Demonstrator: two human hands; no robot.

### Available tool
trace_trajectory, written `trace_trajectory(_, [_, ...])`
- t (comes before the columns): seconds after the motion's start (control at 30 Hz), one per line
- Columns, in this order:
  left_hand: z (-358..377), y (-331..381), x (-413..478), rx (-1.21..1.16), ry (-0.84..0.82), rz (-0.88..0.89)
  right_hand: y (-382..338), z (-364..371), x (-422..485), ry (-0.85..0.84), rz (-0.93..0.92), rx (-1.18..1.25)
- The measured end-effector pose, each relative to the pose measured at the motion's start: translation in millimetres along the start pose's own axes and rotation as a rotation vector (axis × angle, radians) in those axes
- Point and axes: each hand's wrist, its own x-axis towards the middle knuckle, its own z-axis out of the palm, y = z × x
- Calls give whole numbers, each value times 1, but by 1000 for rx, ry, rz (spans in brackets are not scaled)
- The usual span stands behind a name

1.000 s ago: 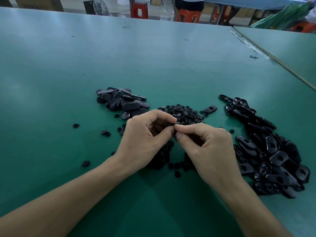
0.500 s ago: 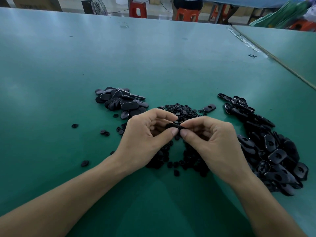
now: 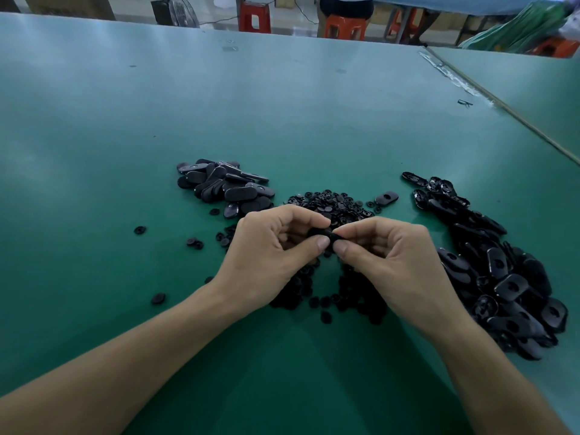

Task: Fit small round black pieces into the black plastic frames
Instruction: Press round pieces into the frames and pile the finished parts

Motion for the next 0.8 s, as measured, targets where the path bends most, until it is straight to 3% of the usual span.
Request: trace_trajectory(0.8, [-2, 2, -2, 14, 40, 39, -6, 6, -5, 28, -26, -97])
